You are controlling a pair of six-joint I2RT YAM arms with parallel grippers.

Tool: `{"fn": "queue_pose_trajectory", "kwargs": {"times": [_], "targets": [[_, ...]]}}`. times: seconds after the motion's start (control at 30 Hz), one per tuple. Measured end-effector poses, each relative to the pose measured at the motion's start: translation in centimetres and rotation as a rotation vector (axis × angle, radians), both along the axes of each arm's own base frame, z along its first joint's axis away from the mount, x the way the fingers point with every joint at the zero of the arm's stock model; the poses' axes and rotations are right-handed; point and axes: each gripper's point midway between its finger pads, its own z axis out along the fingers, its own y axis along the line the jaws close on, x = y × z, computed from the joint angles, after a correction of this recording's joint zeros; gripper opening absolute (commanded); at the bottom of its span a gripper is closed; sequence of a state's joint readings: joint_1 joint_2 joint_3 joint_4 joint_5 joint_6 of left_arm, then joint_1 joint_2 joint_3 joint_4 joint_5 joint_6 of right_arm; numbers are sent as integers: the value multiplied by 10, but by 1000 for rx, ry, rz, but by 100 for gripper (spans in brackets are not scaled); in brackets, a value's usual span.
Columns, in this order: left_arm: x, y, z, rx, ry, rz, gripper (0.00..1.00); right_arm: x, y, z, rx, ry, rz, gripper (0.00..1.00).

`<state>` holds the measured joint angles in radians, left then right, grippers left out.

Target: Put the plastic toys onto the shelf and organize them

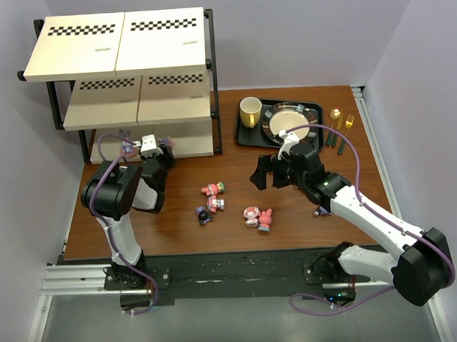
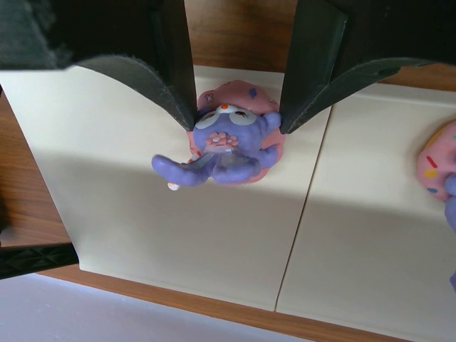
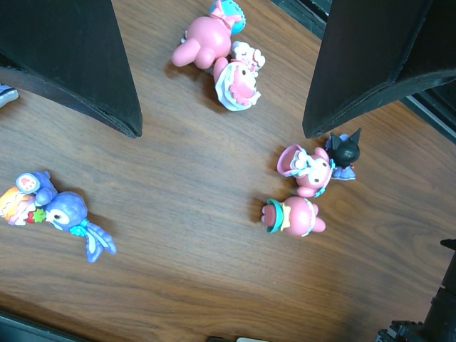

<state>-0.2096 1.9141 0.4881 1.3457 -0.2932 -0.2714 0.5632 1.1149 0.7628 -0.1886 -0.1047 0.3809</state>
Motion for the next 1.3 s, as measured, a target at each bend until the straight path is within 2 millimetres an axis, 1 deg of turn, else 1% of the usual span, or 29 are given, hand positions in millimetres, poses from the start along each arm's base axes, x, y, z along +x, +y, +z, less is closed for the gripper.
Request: {"fn": "queue_pose_trajectory", "kwargs": {"times": [0.1,0.2,0.33,0.43,0.53,0.6,0.7,0.8,0.9,0.97,1.07,1.1,1.2,1.3], "targets": [[-5,0,-3,-3,11,-3,64,0,0,0,0,0,0,99],[-11,1,-13,3,48,-2,69,0,0,0,0,1,0,98],[-12,2,-16,5,58,-3,75,0,0,0,-1,1,0,99],[-14,2,-18,5,63,-5,78,0,0,0,-1,1,0,98],[-21,3,-21,8,78,-7,80,0,-1,-1,-2,2,-1,99],[-26,3,-21,8,85,-11,81,-1,-1,-1,-6,6,-1,99],[-36,3,-13,-18,72,-16,84,1,-4,-4,-27,15,-11,99],[-48,1,4,-69,36,-27,88,5,-8,-7,-60,25,-37,98],[-62,-2,30,-126,-29,-44,89,13,-16,-10,-110,40,-76,97],[-69,-8,53,-172,-89,-64,90,20,-22,-13,-145,48,-107,97],[-79,-21,98,-261,-192,-111,92,34,-36,-20,-190,78,-168,93],[-83,-25,108,-282,-211,-126,92,39,-40,-22,-196,88,-187,93],[-96,-45,128,-333,-206,-187,93,61,-69,-36,-200,153,-299,91],[-109,-67,132,-365,-141,-249,93,80,-97,-53,-198,231,-411,89]]}}
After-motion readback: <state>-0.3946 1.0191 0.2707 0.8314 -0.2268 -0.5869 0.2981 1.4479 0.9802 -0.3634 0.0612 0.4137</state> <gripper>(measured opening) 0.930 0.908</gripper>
